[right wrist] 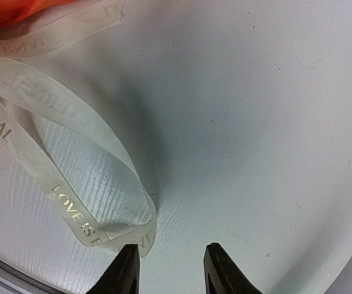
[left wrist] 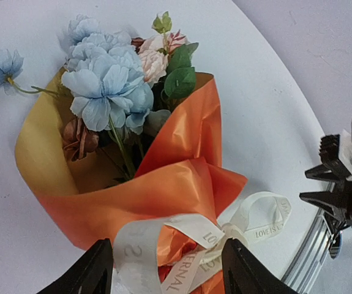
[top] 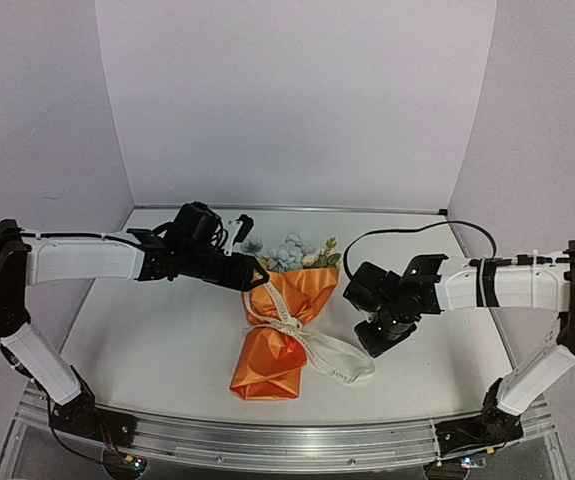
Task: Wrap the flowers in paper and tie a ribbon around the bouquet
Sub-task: Adjust the half-tied ribbon on the folded bouquet.
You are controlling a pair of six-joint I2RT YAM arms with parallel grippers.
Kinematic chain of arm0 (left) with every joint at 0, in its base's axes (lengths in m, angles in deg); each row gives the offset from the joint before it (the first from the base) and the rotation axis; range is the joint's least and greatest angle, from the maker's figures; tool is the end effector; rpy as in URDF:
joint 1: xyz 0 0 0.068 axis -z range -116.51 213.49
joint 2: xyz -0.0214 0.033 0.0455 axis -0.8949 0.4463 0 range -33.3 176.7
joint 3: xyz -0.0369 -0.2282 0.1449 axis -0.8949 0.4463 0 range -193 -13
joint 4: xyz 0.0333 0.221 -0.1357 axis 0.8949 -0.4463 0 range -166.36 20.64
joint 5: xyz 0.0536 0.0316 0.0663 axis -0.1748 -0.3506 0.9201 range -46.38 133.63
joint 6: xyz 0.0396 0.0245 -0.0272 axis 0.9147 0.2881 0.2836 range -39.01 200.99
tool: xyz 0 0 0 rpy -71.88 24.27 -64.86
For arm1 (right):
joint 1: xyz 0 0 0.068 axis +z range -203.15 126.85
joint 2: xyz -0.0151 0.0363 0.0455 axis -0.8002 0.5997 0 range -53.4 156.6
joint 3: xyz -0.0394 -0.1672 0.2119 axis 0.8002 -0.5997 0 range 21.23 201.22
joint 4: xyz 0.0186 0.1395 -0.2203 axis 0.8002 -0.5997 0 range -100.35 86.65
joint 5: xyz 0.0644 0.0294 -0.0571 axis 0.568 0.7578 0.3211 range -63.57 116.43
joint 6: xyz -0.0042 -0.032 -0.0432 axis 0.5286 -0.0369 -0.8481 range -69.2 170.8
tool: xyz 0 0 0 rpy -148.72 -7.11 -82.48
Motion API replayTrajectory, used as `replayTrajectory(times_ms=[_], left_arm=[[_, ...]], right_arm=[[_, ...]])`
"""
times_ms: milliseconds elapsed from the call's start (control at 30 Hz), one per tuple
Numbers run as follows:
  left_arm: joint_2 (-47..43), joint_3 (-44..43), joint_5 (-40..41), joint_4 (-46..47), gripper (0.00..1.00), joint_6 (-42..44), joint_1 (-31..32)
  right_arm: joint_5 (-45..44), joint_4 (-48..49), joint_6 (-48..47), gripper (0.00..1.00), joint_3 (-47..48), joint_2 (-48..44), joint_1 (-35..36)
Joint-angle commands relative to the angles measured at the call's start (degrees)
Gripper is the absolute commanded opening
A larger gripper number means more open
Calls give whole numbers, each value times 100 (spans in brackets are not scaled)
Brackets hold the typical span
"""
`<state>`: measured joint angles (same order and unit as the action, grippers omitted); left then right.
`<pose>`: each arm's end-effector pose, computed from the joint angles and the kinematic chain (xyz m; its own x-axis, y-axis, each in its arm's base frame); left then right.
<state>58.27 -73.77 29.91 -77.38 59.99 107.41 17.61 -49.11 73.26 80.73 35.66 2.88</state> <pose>0.2484 -0.2508 0.2354 -0.7107 0.2010 -0.6741 0.5915 0.6895 -0.4180 0.1643 0.2341 0.2031 -0.8043 -0.5181 -0.2909 -0.5308 0.8466 -0.0402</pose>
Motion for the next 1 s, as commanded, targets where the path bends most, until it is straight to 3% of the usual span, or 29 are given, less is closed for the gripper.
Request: replayTrajectory(times_ms=[0, 133, 333, 500, 767, 967], left_arm=[[-649, 334, -148, -297, 65, 492, -16], [-1086, 743, -76, -327, 64, 607, -9], [-1754, 1745, 393, -142, 53, 687, 362], [-2228, 2591, 838, 497, 46, 737, 569], [-1908, 3173, 906, 2000, 36, 1664, 987], [-1271, 2898, 984, 2205, 33, 2474, 996]], right_arm=[[0, -43, -49, 38, 119, -55, -74], [35, -24, -52, 40, 98, -64, -98], [69, 79, -74, 41, 13, -102, -104], [48, 150, -118, 42, -96, -199, -119], [78, 334, -124, 42, -257, -319, -135], [109, 364, -149, 42, -365, -391, -148]])
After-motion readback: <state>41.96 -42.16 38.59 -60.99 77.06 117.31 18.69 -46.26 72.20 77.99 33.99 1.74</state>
